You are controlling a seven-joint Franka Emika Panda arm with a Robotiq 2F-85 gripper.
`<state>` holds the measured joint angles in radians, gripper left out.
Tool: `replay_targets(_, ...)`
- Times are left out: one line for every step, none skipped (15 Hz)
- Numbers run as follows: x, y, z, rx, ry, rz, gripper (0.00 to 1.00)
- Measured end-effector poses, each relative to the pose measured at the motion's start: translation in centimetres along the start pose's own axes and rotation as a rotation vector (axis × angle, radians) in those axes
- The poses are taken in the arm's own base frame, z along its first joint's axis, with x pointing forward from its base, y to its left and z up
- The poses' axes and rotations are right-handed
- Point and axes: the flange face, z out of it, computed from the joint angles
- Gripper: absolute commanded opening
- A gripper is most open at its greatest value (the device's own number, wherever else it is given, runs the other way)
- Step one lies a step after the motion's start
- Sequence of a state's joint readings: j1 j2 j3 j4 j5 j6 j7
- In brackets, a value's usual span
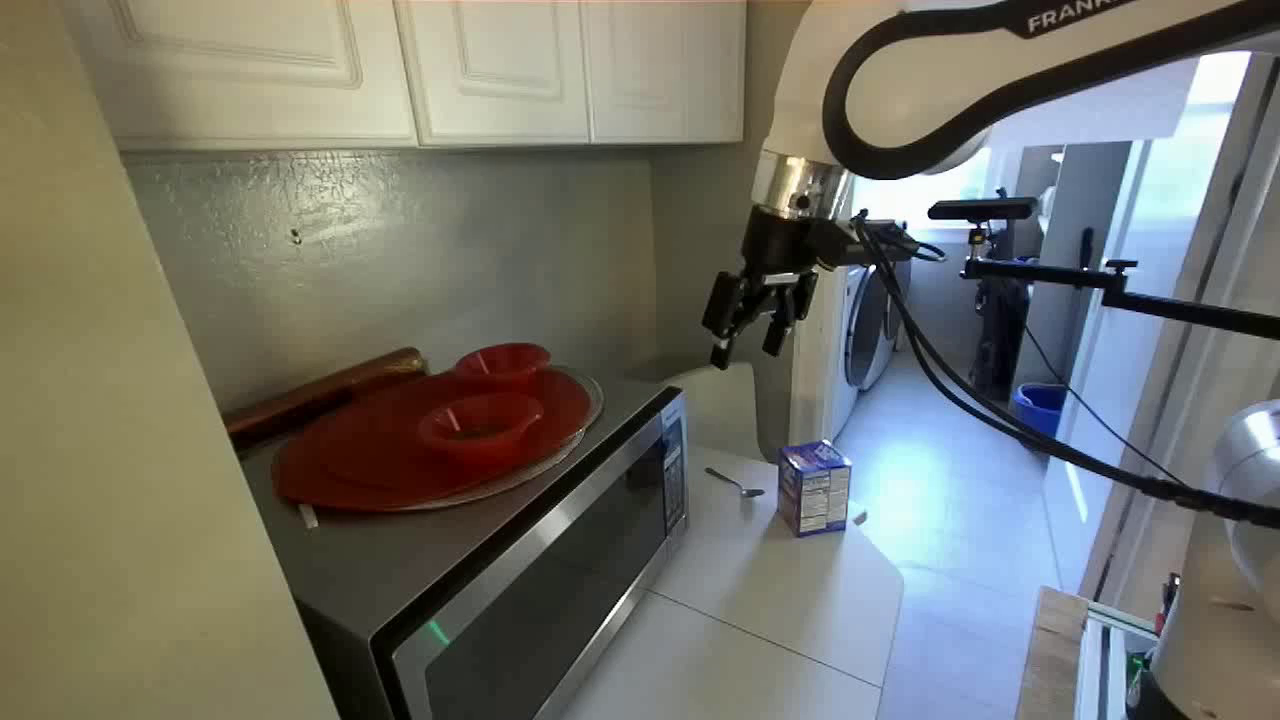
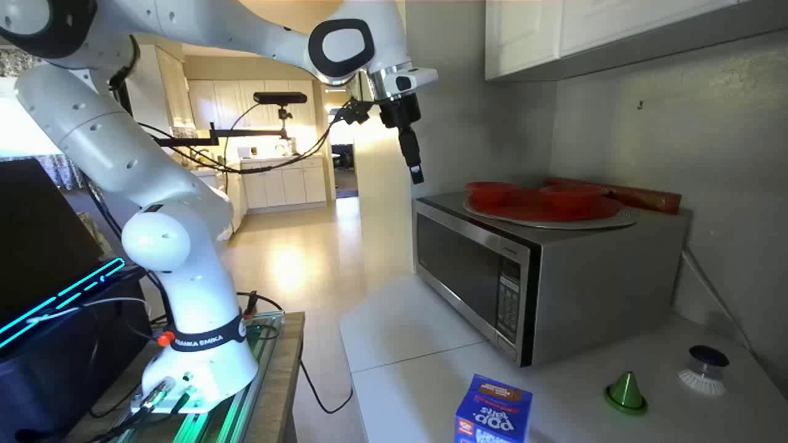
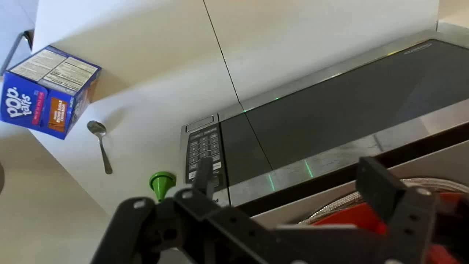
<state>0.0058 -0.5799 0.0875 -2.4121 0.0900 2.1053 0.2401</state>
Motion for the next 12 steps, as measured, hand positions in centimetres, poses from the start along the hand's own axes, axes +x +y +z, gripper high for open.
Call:
replay_targets(0.0,0.0,0.0,0.000,0.000,0.000,1.00)
replay_targets(0.0,0.0,0.0,0.000,0.000,0.000,1.00)
replay_targets(0.0,0.0,0.0,0.000,0.000,0.000,1.00)
replay_targets(0.0,0.0,0.0,0.000,0.000,0.000,1.00)
replay_targets(0.0,0.0,0.0,0.000,0.000,0.000,1.00)
replay_targets(0.0,0.0,0.0,0.000,0.000,0.000,1.00)
replay_targets(0.0,0.0,0.0,0.000,0.000,0.000,1.00)
replay_targets(0.0,0.0,0.0,0.000,0.000,-0.004,1.00)
replay_targets(0.2,0.0,0.2,0.002,0.006,-0.011,1.00)
replay_targets(0.4,0.1,0.5,0.006,0.019,-0.020,1.00)
replay_targets(0.8,0.3,1.2,0.010,0.033,-0.034,1.00)
replay_targets(1.2,0.7,2.3,0.012,0.044,-0.049,1.00)
